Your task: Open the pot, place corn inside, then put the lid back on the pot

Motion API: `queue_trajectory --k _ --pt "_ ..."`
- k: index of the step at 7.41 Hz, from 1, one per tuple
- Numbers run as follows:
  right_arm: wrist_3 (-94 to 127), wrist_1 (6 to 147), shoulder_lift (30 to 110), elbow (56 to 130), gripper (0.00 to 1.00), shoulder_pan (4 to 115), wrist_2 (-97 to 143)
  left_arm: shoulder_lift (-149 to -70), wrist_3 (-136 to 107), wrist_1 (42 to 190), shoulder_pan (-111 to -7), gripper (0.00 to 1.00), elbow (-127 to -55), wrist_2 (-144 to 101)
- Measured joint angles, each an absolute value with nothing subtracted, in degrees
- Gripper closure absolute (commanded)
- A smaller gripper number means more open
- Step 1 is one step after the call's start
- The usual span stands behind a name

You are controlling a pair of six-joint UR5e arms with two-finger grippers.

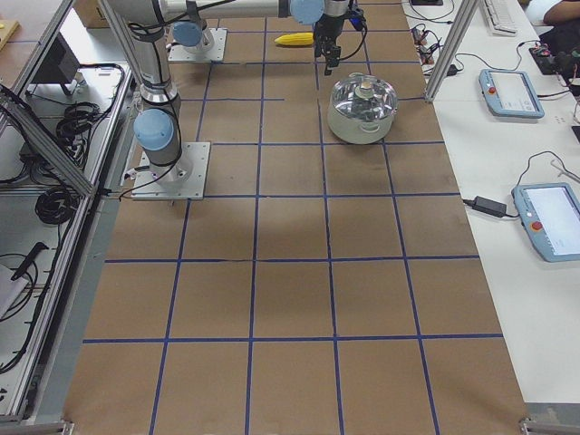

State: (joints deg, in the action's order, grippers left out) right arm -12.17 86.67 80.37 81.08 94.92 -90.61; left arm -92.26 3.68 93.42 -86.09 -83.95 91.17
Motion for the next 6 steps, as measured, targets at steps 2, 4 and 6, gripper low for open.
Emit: queue_trajectory --k 2,4,6 --pt "-12.2 86.7 80.4 81.1 0.00 94.9 -90.6 -92.1 3.7 93.5 -86.2 0.00 -84.2 91.2" --pt "-12.2 86.6 80.5 81.1 0.00 94.9 -90.5 -92.1 3.7 93.5 -86.2 0.00 -84.2 91.2" --pt "-12.2 86.8 80.5 80.6 0.00 95.1 -90.4 -92.2 3.7 93.5 -86.2 0.00 -84.3 91.2"
